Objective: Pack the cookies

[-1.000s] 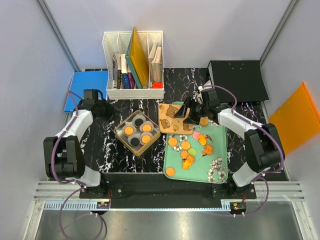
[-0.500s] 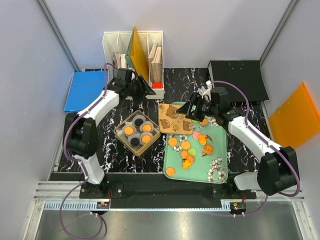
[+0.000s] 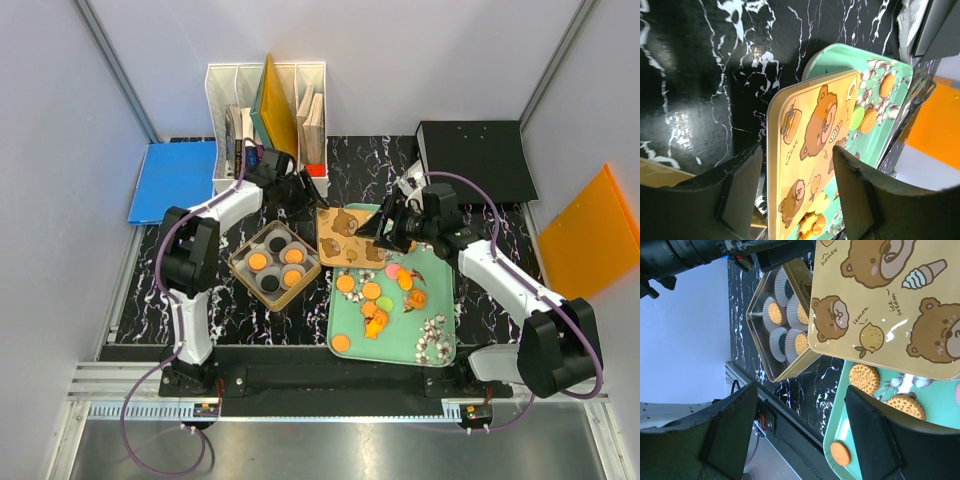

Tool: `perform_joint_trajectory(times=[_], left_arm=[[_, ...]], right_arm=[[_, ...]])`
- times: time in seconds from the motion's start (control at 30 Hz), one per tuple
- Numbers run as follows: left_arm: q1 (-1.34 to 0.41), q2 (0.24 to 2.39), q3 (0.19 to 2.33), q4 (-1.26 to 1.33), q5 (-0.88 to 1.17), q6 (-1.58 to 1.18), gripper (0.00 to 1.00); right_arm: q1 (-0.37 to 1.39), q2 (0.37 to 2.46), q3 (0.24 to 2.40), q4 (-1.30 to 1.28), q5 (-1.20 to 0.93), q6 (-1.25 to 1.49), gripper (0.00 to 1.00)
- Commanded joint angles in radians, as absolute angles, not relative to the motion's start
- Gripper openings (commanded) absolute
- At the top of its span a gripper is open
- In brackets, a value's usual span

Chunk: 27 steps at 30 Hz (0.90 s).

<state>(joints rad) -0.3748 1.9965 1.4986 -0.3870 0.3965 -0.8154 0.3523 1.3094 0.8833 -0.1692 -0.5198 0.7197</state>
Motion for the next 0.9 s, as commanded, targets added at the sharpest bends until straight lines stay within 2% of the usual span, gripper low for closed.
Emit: perform_joint_trajectory(times=[0.0, 0.3, 0.53, 0.73, 0.87], left_arm=[[-0.391, 2.034, 1.534, -0.344, 0.451, -0.799, 0.61], [-0.390, 2.059, 1.480, -0.295, 0.474, -0.813, 0.59], [-0.391, 2.060, 1.442, -0.224, 0.540, -0.830, 0.44], [-0.391, 2.063, 1.413, -0.187, 0.586, -0.828, 0.38], [-0.391, 2.056, 1.397, -0.163, 0.606, -0.833, 0.25]], right_arm=[[0.348, 1.281, 0.873, -0.158, -0.549, 0.719, 0.79], [0.348, 1.293, 0.864, -0.158, -0.560, 0.704, 0.79], [0.347, 1.307, 0.862, -0.156, -0.569, 0.698, 0.79], [0.347, 1.324, 0.867, -0.155, -0.574, 0.695, 0.79], [0.347, 1.331, 0.870, -0.155, -0.577, 0.695, 0.79]])
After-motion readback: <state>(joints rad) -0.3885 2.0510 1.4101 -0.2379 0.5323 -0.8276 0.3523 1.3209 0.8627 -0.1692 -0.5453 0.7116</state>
